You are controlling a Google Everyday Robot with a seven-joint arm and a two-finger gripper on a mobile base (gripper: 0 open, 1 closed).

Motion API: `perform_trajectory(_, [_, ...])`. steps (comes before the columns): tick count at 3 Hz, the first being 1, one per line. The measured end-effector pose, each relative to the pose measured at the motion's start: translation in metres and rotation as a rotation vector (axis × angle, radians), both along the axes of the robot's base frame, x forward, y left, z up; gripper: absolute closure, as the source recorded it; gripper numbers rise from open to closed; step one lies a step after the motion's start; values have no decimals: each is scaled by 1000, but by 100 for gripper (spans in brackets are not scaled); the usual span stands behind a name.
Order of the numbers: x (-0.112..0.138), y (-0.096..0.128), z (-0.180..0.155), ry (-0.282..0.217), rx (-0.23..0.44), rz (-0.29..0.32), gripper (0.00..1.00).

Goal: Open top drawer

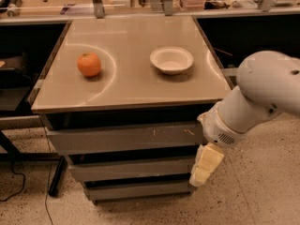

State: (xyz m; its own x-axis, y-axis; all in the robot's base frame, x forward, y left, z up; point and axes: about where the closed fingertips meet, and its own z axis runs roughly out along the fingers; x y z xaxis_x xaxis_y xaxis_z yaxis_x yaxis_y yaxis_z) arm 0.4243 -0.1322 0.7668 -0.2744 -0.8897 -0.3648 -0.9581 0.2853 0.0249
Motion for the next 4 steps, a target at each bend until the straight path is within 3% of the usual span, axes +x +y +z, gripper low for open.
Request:
perform_trajectory(2, [31,11,-59,-2,24,-11,0])
perform_trajectory(4, [70,6,-89,-34,17,-5,0])
